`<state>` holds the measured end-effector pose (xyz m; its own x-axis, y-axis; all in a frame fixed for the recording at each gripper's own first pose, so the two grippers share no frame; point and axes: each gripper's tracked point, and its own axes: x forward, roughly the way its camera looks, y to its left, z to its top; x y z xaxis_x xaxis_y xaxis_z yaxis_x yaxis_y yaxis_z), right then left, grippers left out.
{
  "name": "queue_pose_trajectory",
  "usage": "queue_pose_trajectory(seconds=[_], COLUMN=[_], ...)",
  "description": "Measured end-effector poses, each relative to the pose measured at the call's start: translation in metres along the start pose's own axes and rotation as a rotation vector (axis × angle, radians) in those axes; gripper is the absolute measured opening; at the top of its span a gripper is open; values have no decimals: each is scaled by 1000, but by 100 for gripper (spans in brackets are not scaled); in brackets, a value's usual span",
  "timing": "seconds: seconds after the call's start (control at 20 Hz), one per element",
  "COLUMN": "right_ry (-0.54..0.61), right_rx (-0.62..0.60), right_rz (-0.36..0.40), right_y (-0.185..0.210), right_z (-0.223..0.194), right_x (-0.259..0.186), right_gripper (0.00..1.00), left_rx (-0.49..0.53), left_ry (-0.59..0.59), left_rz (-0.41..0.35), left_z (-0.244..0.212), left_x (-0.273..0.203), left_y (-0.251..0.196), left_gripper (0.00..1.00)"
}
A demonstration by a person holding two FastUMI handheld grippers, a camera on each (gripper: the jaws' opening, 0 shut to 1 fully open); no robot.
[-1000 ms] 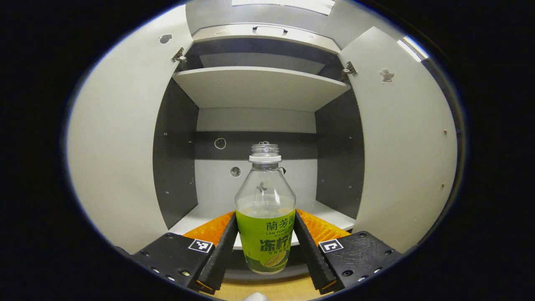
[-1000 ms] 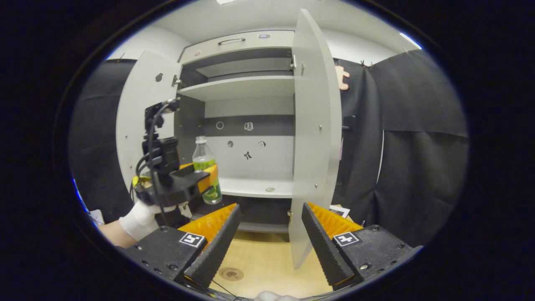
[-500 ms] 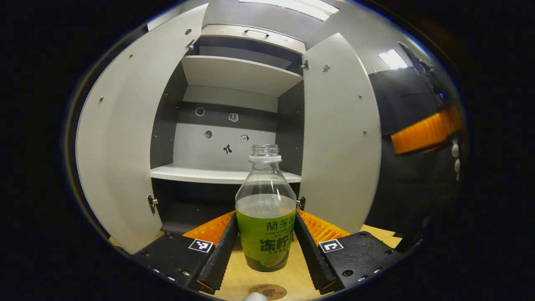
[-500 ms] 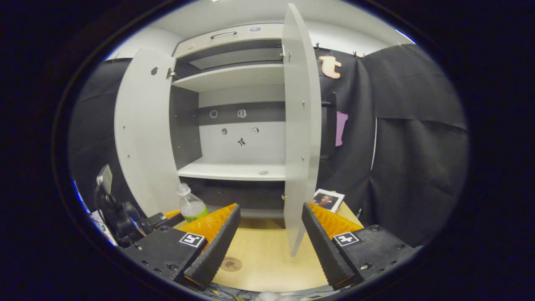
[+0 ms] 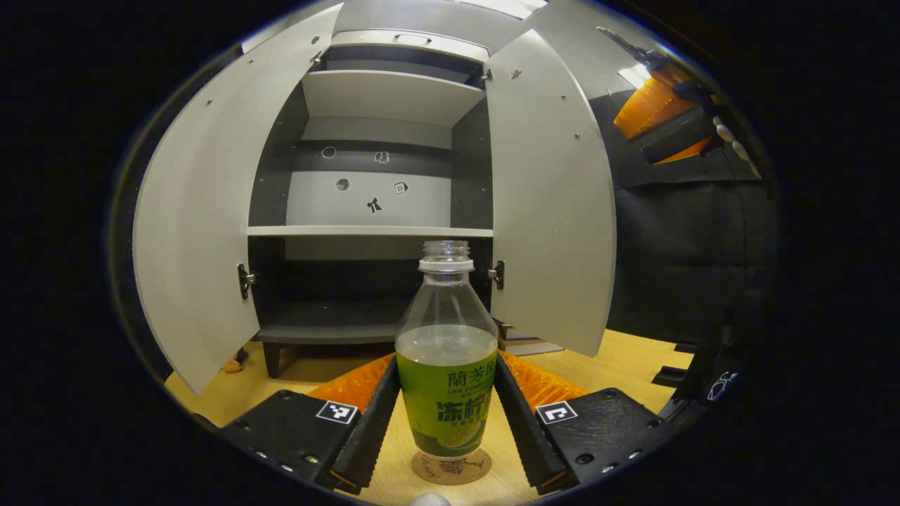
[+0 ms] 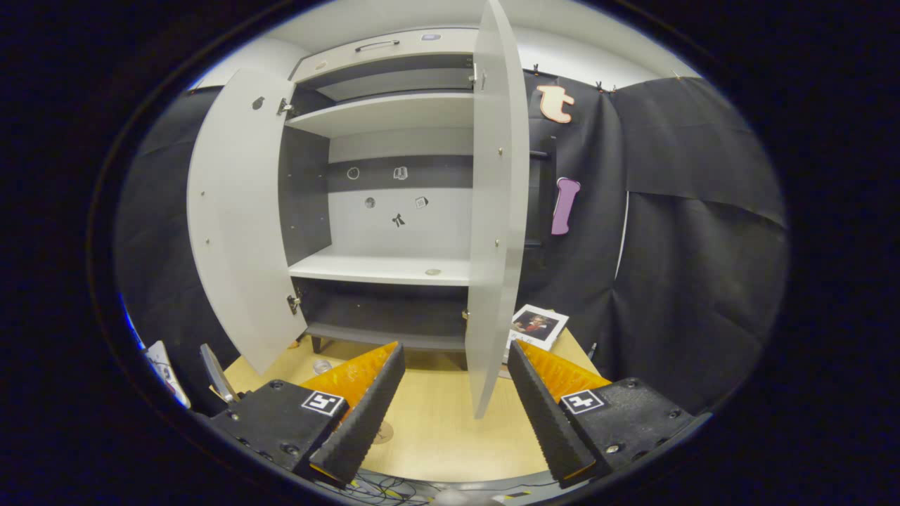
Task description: Grasp the bottle in the cabinet with the left hand and place it on the coaster, then close the right door with the right hand and the left door with the left hand.
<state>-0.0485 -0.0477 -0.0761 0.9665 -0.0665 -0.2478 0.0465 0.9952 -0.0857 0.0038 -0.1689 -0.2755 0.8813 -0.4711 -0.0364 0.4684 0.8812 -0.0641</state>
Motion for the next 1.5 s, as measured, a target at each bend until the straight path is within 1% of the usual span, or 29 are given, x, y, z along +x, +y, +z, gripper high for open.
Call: queue_pose_trajectory(seconds=[0.2,0.3,0.35,0.4,0.45,0.55,0.7,0.8,0.85,0.95,1.1,1.2,1.3,1.35,1.4,1.5], right_ry=[13,32,41,45,50,55,72,75,76,78,72,60,48,42,34,16], right_rx=[-22,-45,-56,-63,-67,-71,-92,-88,-86,-88,-75,-69,-55,-46,-37,-25], right_rz=[7,7,6,6,7,15,28,34,38,38,43,42,42,44,44,42], right_y=[1,1,1,1,1,4,9,11,12,12,14,14,14,13,13,12], right_z=[-3,-7,-9,-10,-11,-12,-17,-18,-18,-21,-21,-19,-17,-17,-15,-11], right_x=[2,4,3,4,4,4,4,3,3,3,1,0,0,-1,0,-2], right_gripper=[97,97,97,97,98,98,97,97,97,97,97,97,97,97,97,97], left_rx=[-6,-30,-40,-48,-54,-51,-33,-29,-28,-9,20,29,41,44,48,48], left_ry=[52,53,55,56,59,35,34,46,43,36,16,-20,-54,-72,-89,-122], left_rz=[19,16,20,23,28,33,16,18,17,25,41,44,57,63,72,80], left_z=[-35,-46,-50,-53,-58,-56,-57,-59,-55,-46,-24,-1,25,39,55,86], left_x=[2,2,3,3,2,2,0,-1,-3,-5,-6,-7,-10,-12,-13,-18], left_y=[0,-4,-3,-4,-4,-2,-4,-3,-2,1,5,5,8,8,9,11], left_gripper=[77,77,82,77,77,78,77,80,86,92,91,92,96,95,97,97])
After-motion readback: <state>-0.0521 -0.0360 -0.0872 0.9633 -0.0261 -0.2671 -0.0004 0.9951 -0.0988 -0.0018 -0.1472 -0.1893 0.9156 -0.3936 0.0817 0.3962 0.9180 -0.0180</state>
